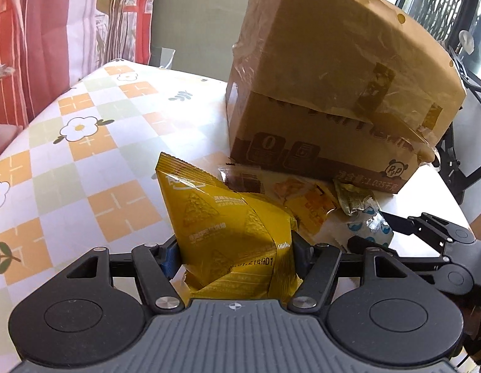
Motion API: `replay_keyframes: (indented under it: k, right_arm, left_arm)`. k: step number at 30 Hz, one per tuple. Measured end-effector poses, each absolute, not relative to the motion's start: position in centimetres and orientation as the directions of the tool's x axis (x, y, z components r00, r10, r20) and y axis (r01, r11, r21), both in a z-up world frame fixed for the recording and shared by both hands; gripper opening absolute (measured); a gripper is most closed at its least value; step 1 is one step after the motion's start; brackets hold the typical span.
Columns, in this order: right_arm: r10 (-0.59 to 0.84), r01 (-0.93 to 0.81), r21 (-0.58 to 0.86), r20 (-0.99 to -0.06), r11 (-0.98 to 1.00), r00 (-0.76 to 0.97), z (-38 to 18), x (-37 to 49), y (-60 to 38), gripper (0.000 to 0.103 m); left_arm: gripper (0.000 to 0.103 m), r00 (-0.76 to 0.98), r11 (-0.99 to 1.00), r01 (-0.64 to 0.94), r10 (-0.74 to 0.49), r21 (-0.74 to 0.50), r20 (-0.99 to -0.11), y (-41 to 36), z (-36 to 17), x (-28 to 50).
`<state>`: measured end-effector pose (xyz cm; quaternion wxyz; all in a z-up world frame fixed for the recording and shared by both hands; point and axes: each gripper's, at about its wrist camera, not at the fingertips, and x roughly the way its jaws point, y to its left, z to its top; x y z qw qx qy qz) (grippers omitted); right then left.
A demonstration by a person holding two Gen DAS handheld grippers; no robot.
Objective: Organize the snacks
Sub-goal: 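Grasp the white blue-dotted packet with the right tool and lift it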
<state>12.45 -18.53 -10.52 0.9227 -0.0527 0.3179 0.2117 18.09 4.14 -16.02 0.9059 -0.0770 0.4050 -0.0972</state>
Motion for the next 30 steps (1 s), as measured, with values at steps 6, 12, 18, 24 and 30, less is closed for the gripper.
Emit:
replay_keyframes:
  k: [6,12,18,24,30]
  right_arm:
    - [0.364,-0.427,0.049,-0.614,0.903,0.7,-10.55,12.78,-18.77,0.066]
    - [0.362,-0.424,0.048,-0.614,0.904,0.702,-10.56,12.68,-18.73,0.067]
    - [0.361,-0.427,0.046,-0.618,0.903,0.698,-10.57,12.69,-18.63,0.067]
    - [0.368,-0.429,0.057,-0.624,0.902,0.689,-10.69,12.86,-18.71,0.069]
    - [0.379,-0.439,0.062,-0.621,0.896,0.686,-10.65,12.72,-18.82,0.066]
  left_arm:
    - [0.07,0.658,0.971,0.117,-0.232,-0.207,-0.717,4.09,-16.2,17.96]
    - [0.071,0.665,0.975,0.118,-0.218,-0.188,-0.714,3.87,-16.23,17.86]
    - [0.07,0.668,0.975,0.12,-0.22,-0.188,-0.711,4.04,-16.23,17.77]
    - [0.07,0.662,0.972,0.136,-0.234,-0.193,-0.712,4.11,-16.14,17.61]
    - [0.069,0.657,0.97,0.144,-0.242,-0.196,-0.713,4.07,-16.04,17.36]
